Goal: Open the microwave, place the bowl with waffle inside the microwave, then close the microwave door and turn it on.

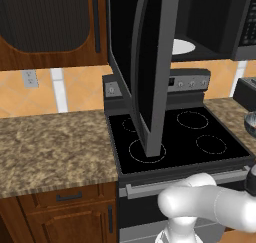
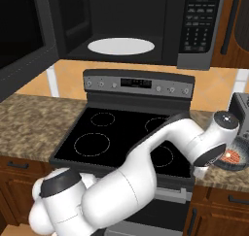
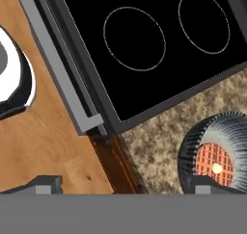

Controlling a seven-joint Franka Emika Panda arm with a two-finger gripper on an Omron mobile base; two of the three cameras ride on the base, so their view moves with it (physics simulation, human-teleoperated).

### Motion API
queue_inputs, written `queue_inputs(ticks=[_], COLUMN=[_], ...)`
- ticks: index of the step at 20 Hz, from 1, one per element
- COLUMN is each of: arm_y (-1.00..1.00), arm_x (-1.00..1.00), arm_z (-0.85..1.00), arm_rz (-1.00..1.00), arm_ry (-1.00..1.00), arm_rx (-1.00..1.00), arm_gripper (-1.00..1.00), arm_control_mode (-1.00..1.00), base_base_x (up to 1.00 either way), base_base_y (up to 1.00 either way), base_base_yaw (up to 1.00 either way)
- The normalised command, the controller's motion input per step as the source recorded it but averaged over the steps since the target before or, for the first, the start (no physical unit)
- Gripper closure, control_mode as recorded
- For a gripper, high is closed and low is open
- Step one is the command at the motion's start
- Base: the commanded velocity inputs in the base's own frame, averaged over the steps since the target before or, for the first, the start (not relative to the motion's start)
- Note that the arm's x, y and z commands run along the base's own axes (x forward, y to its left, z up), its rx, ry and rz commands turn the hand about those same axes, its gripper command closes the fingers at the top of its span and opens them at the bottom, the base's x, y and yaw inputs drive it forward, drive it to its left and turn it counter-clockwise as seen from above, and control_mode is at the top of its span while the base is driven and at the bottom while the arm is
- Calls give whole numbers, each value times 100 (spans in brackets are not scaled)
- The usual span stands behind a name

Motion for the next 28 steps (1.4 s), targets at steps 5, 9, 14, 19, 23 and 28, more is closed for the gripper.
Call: queue_inputs(ticks=[5, 9, 14, 19, 23, 28], arm_y=[-5, -17, -61, -55, -37, -14], arm_x=[29, 39, 20, 16, 20, 29], arm_z=[-21, -22, -33, -25, -15, -28], arm_rz=[5, 4, 0, 0, 0, 0], arm_ry=[-4, 0, -2, -3, -3, -5], arm_rx=[-2, -2, 0, 0, 0, 0], arm_gripper=[-100, -100, -100, -100, -100, -100], arm_control_mode=[-100, -100, -100, -100, -100, -100], base_base_x=[0, 0, 0, 0, 0, 0], base_base_y=[0, 0, 0, 0, 0, 0], base_base_yaw=[0, 0, 0, 0, 0, 0])
